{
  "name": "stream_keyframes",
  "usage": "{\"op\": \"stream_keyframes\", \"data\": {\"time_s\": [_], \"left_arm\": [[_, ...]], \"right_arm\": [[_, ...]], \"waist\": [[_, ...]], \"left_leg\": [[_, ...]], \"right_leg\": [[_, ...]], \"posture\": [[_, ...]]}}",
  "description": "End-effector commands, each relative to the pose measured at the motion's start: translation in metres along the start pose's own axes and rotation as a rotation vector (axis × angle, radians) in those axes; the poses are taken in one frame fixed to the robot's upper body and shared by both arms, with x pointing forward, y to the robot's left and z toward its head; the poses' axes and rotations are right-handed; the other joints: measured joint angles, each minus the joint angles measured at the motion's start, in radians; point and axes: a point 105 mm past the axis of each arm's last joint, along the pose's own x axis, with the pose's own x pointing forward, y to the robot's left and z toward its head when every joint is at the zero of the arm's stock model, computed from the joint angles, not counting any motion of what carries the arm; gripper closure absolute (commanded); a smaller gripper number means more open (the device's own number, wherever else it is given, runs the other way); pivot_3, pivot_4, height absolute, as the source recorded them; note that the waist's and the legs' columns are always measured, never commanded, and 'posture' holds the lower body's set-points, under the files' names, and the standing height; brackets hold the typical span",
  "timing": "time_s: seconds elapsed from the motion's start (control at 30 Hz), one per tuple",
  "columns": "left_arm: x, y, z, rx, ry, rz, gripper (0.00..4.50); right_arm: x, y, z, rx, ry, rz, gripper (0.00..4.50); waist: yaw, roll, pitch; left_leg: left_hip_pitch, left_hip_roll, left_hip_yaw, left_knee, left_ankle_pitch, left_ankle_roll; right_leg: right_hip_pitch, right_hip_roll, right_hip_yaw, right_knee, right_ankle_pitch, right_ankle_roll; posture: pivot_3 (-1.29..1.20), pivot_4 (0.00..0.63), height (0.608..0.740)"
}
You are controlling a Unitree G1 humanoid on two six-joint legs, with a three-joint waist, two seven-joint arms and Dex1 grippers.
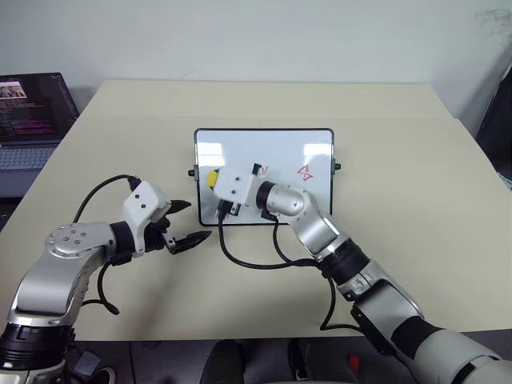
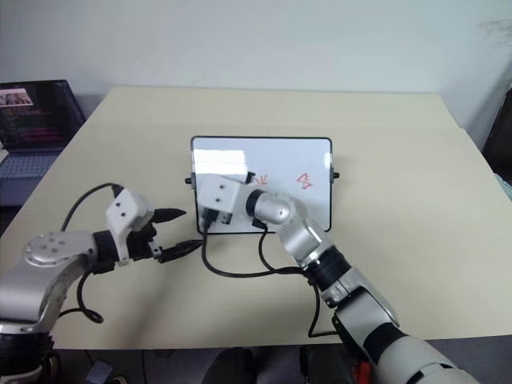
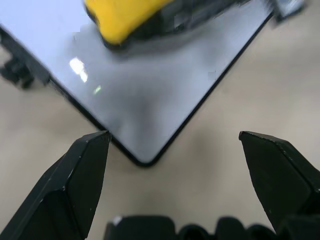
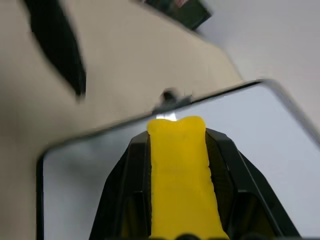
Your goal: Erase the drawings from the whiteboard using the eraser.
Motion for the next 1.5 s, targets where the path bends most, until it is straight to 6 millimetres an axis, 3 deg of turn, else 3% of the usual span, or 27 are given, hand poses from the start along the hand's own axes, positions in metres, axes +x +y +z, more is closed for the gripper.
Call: {"op": "stream_keyframes", "data": {"time_s": [0.03, 0.17, 0.37, 0.73, 0.87, 1.17, 1.33, 1.5], "left_arm": [[0.0, 0.002, 0.013, 0.035, -0.041, -0.001, 0.0], [0.005, 0.002, 0.019, 0.044, -0.064, -0.012, 0.0], [0.013, -0.001, 0.027, 0.049, -0.094, -0.041, 0.0], [0.016, 0.007, 0.034, 0.036, -0.145, -0.016, 0.0], [0.018, 0.01, 0.035, 0.029, -0.147, -0.015, 0.0], [0.027, 0.01, 0.043, 0.031, -0.199, -0.004, 0.0], [0.026, 0.005, 0.041, 0.029, -0.191, -0.02, 0.0], [0.024, 0.002, 0.037, 0.027, -0.178, -0.021, 0.0]], "right_arm": [[-0.021, -0.009, 0.024, 0.09, -0.069, -0.015, 3.36], [-0.048, -0.004, 0.012, 0.117, -0.012, 0.0, 3.36], [-0.082, -0.006, -0.022, 0.073, 0.132, -0.049, 3.36], [-0.135, 0.002, -0.067, 0.292, 0.244, -0.223, 3.36], [-0.124, -0.008, -0.052, 0.252, 0.161, -0.266, 3.36], [-0.063, -0.029, -0.033, 0.137, 0.088, -0.258, 3.36], [-0.044, -0.04, -0.05, 0.105, 0.141, -0.305, 3.36], [-0.043, -0.027, -0.073, 0.064, 0.203, -0.236, 3.36]], "waist": [[0.0, 0.0, 0.0], [0.003, 0.0, 0.0], [0.007, 0.0, 0.0], [0.007, 0.0, 0.0], [0.003, 0.0, 0.0], [-0.003, -0.001, 0.0], [-0.003, -0.001, 0.0], [-0.003, -0.001, -0.001]], "left_leg": [[0.0, 0.0, 0.0, 0.0, 0.0, 0.0], [0.0, -0.001, 0.0, 0.0, 0.0, 0.0], [0.0, -0.001, 0.0, 0.001, 0.0, 0.0], [0.0, -0.001, 0.001, 0.001, 0.0, 0.0], [0.001, -0.001, 0.001, 0.002, 0.0, 0.0], [0.001, -0.001, 0.001, 0.001, 0.0, 0.0], [0.0, -0.001, 0.001, 0.002, 0.0, 0.0], [0.0, 0.0, 0.001, 0.002, 0.0, 0.0]], "right_leg": [[0.0, 0.0, 0.0, 0.0, 0.0, 0.0], [0.0, 0.0, 0.0, 0.0, 0.0, 0.0], [0.0, 0.0, 0.0, 0.0, 0.0, 0.0], [0.0, 0.001, 0.001, 0.0, 0.0, 0.0], [0.0, 0.001, 0.002, 0.001, 0.0, 0.0], [0.001, 0.003, 0.001, 0.001, 0.0, 0.0], [0.0, 0.001, 0.002, 0.0, 0.0, 0.0], [0.0, 0.001, 0.002, 0.0, 0.0, 0.0]], "posture": [[0.0, 0.15, 0.74], [0.0, 0.15, 0.74], [0.0, 0.15, 0.74], [0.0, 0.15, 0.74], [0.0, 0.15, 0.74], [0.0, 0.15, 0.74], [0.0, 0.15, 0.74], [0.0, 0.15, 0.74]]}}
